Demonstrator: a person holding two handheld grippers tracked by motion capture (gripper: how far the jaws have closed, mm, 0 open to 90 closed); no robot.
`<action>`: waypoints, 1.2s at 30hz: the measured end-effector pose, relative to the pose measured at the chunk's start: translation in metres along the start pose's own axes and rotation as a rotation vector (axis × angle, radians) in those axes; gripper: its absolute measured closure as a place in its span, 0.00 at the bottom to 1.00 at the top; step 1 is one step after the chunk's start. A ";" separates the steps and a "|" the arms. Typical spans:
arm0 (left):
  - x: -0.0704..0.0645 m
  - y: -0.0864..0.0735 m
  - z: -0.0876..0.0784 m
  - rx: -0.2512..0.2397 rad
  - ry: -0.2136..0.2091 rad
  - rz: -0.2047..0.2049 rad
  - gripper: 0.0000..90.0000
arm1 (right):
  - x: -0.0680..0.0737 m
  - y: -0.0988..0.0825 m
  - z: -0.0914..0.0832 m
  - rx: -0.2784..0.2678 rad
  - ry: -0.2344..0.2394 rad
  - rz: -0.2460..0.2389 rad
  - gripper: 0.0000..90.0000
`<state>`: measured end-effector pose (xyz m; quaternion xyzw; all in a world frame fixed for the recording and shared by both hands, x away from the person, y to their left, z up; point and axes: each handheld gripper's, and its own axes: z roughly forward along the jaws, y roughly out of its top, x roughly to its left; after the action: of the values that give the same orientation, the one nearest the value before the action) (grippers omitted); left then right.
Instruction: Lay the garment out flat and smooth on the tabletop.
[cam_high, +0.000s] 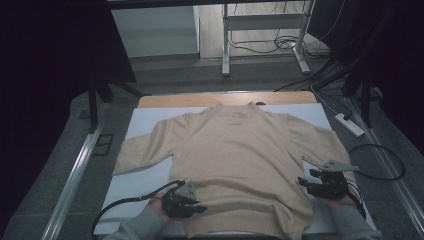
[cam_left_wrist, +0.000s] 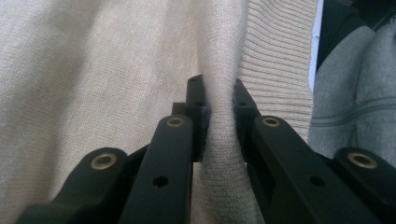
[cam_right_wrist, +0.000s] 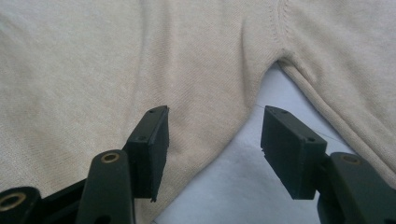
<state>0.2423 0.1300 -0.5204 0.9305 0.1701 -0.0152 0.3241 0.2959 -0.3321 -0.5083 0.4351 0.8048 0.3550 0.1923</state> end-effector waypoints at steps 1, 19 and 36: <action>-0.001 0.000 0.000 -0.002 -0.002 -0.003 0.92 | 0.000 0.000 0.000 -0.001 -0.001 0.000 0.46; -0.019 -0.023 -0.011 -0.017 -0.042 -0.006 0.92 | 0.012 -0.011 -0.013 -0.011 0.004 -0.003 0.47; -0.007 -0.022 -0.027 -0.205 0.168 -0.110 0.27 | 0.015 -0.015 -0.016 -0.019 0.010 -0.002 0.46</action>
<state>0.2266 0.1603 -0.5114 0.8797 0.2482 0.0624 0.4009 0.2690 -0.3318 -0.5087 0.4306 0.8027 0.3649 0.1926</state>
